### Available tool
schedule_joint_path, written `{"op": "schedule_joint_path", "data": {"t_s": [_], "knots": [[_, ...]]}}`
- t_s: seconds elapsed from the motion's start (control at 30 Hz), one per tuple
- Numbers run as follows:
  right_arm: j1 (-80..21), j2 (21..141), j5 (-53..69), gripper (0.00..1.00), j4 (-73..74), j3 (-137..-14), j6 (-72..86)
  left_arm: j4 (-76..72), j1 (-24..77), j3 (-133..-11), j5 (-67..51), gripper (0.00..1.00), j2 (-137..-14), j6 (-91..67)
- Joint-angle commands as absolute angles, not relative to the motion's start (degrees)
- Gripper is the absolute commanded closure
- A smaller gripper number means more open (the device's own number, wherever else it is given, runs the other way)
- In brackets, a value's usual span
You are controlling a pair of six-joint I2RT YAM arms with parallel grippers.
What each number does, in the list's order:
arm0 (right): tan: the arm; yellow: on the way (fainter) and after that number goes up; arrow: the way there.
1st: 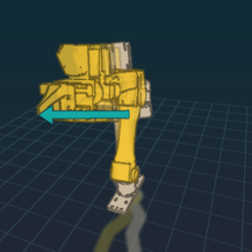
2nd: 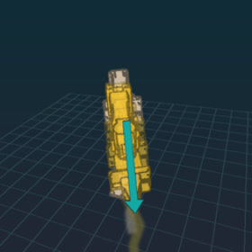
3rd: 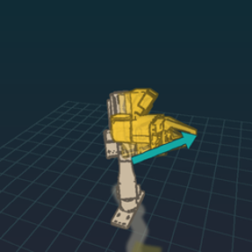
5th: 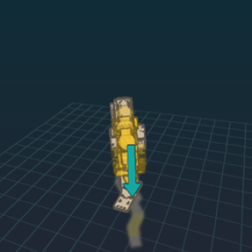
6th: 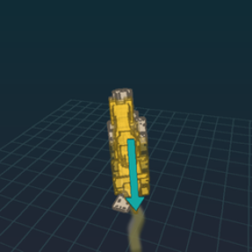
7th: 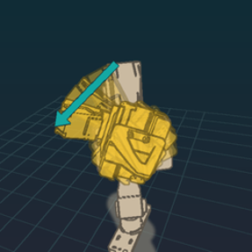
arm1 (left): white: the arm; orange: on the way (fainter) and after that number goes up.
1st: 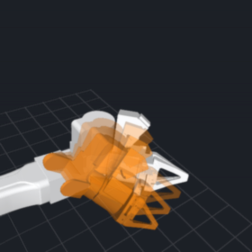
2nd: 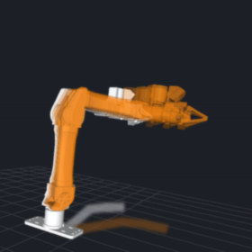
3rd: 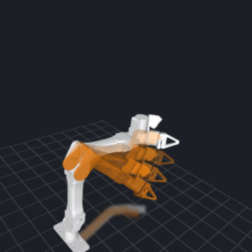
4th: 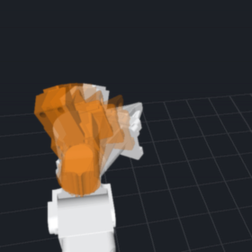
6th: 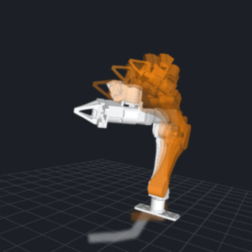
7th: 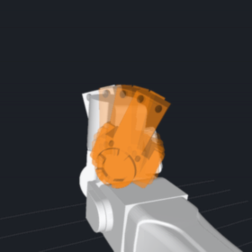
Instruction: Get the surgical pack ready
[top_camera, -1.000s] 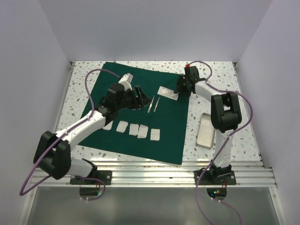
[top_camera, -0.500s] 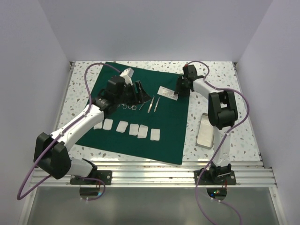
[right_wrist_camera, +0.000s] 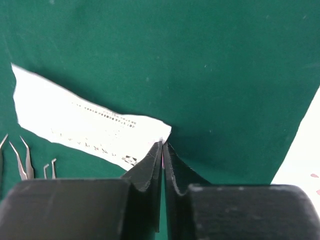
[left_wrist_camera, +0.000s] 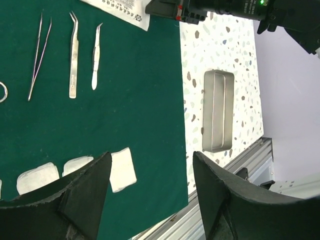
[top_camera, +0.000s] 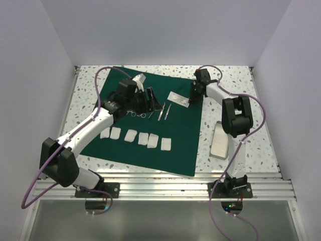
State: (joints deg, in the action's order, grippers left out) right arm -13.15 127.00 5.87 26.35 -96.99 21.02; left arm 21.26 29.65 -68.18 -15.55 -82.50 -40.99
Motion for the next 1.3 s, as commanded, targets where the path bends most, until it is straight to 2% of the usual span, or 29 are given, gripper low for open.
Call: {"op": "schedule_joint_path", "data": {"t_s": [0.0,0.07,0.3,0.43,0.7,0.87,1.0,1.27], "knots": [[-13.3,125.3,8.5,0.96,29.4,-98.1,21.2,20.1,29.7,-68.9,-14.3,0.29,-80.9,-42.3],[-13.2,123.0,9.0,1.0,30.2,-96.2,22.9,18.2,29.8,-68.1,-13.9,0.27,-79.9,-42.9],[-12.3,106.2,17.9,1.0,32.2,-84.6,32.9,5.9,29.7,-60.7,-17.2,0.21,-79.8,-48.2],[-11.6,99.2,23.4,1.0,33.5,-79.8,38.4,1.2,29.4,-60.8,-20.6,0.19,-83.0,-50.1],[-11.6,86.2,31.8,1.0,22.9,-63.3,55.3,-12.8,28.2,-56.9,-28.4,0.18,-89.8,-62.4],[-11.2,81.6,22.4,1.0,37.6,-67.7,45.0,-9.2,28.3,-61.2,-30.6,0.2,-92.7,-57.9],[-10.1,76.7,16.0,1.0,45.2,-68.7,41.9,1.3,28.3,-64.2,-30.2,0.21,-92.6,-50.0],[-3.7,66.0,1.8,1.0,55.2,-66.4,49.5,12.4,28.4,-62.1,-21.5,0.21,-87.4,-38.6]]}}
